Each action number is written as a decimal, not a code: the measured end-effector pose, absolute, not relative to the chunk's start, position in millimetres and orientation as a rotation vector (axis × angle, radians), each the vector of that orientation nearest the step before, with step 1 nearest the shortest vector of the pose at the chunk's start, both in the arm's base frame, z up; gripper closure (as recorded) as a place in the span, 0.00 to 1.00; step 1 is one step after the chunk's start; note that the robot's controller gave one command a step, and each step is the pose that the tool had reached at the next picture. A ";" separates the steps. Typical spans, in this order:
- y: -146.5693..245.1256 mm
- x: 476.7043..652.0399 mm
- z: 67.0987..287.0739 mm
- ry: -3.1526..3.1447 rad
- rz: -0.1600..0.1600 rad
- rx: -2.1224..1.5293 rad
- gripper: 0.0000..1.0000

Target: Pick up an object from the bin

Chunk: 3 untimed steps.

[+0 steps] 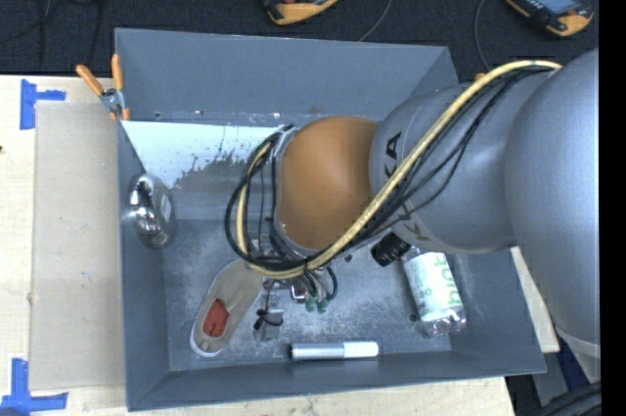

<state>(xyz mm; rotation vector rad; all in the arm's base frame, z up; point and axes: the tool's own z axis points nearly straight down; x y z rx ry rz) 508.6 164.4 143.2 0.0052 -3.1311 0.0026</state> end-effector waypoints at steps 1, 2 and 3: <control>208.3 539.7 105.2 -3.129 0.000 -0.025 0.00; 197.6 508.0 177.8 -3.112 -0.003 0.358 0.00; 240.4 515.2 142.8 -3.088 -0.005 0.517 0.00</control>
Offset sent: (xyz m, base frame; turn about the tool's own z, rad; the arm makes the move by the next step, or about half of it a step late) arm 0.0310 0.0414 -0.0350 0.0231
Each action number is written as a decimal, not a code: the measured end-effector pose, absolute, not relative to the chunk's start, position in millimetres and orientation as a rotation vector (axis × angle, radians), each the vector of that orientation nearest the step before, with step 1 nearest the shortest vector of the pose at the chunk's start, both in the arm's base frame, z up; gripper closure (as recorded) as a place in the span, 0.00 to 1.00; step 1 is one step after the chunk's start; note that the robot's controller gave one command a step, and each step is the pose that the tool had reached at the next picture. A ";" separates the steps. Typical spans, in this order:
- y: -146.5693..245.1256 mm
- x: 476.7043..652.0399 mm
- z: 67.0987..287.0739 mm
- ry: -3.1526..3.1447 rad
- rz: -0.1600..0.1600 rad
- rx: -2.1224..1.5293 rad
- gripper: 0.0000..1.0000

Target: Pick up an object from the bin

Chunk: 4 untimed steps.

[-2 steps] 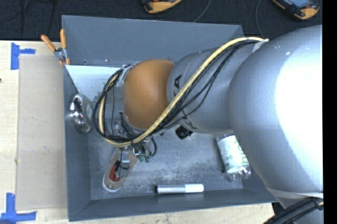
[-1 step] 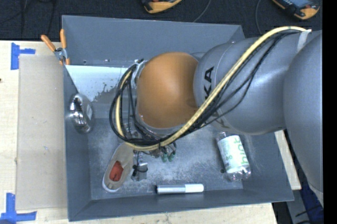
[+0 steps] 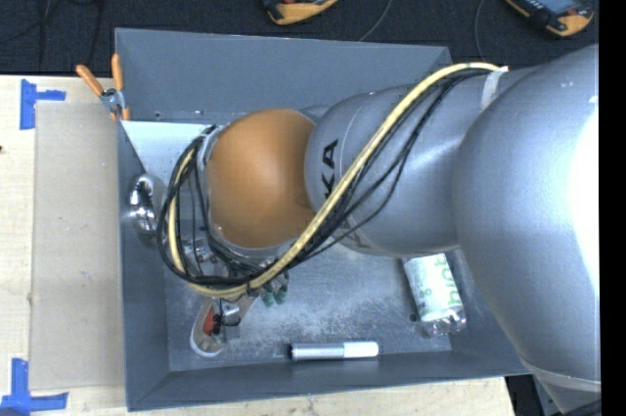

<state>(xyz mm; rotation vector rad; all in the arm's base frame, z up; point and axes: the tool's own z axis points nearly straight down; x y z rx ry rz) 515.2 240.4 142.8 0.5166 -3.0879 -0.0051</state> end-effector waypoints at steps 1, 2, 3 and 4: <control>236.3 516.1 70.9 -3.004 -0.006 0.876 0.00; 236.3 516.8 72.1 -3.007 -0.007 0.873 0.00; 236.1 516.8 72.1 -3.008 -0.008 0.871 0.00; 236.1 516.9 72.0 -3.008 -0.008 0.871 0.00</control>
Offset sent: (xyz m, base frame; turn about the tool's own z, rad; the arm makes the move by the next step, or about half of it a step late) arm 0.0003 -0.0043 -0.0728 -0.2370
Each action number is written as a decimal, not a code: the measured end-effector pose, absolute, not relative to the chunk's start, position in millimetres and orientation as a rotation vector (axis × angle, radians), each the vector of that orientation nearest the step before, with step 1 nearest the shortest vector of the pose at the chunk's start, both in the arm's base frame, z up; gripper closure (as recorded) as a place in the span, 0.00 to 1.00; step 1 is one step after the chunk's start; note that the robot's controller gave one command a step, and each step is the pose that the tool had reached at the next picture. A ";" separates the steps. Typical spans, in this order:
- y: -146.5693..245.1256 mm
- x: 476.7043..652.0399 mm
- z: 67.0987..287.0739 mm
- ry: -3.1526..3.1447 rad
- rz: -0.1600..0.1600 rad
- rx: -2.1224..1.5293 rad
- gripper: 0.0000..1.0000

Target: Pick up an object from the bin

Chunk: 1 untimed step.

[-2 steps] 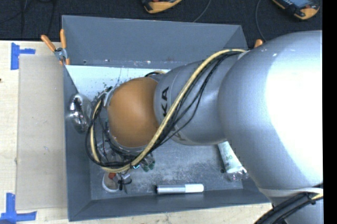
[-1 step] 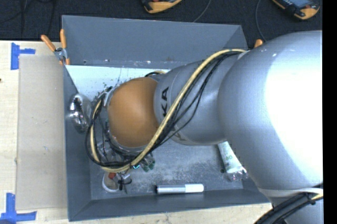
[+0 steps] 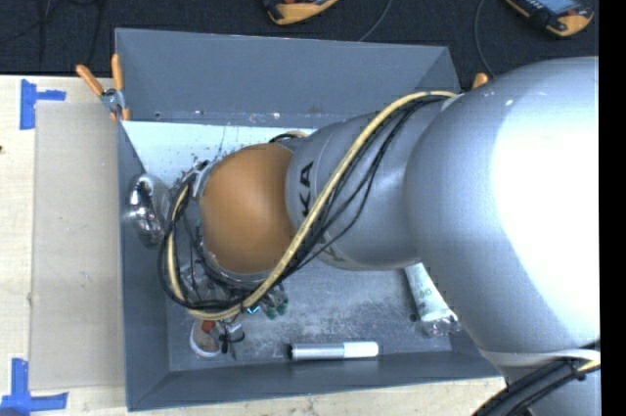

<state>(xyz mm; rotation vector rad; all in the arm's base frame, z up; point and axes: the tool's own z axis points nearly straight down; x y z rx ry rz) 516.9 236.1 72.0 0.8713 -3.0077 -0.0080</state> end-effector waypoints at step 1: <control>236.2 517.1 71.4 -3.012 -0.010 0.871 1.00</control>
Offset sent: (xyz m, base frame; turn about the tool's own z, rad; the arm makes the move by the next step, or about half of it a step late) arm 0.0000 0.0000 0.0000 0.0000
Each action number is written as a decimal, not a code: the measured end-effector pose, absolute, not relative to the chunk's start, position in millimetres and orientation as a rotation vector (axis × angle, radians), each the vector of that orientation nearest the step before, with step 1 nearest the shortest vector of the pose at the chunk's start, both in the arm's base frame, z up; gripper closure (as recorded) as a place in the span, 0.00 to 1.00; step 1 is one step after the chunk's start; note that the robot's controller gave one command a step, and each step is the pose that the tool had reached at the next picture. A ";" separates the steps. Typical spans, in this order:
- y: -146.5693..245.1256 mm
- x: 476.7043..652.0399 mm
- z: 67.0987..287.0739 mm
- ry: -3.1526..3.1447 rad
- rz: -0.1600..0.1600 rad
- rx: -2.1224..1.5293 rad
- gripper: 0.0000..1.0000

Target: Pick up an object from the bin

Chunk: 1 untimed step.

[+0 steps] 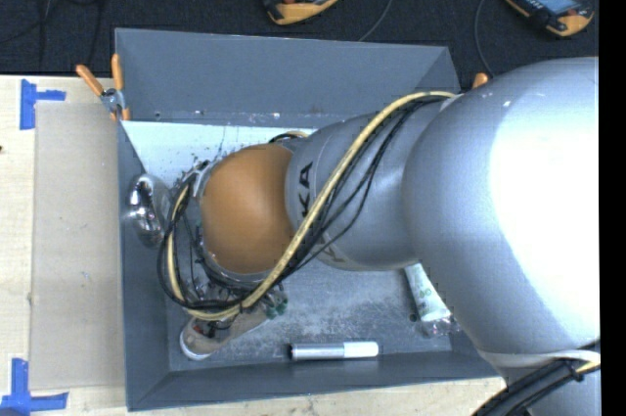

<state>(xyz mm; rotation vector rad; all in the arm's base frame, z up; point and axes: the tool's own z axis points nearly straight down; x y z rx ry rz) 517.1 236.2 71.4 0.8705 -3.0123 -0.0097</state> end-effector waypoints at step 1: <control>240.1 524.3 70.4 -3.118 -0.006 0.283 1.00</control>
Offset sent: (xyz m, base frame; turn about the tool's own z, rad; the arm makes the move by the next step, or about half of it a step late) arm 0.0075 0.0041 -0.0014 0.3811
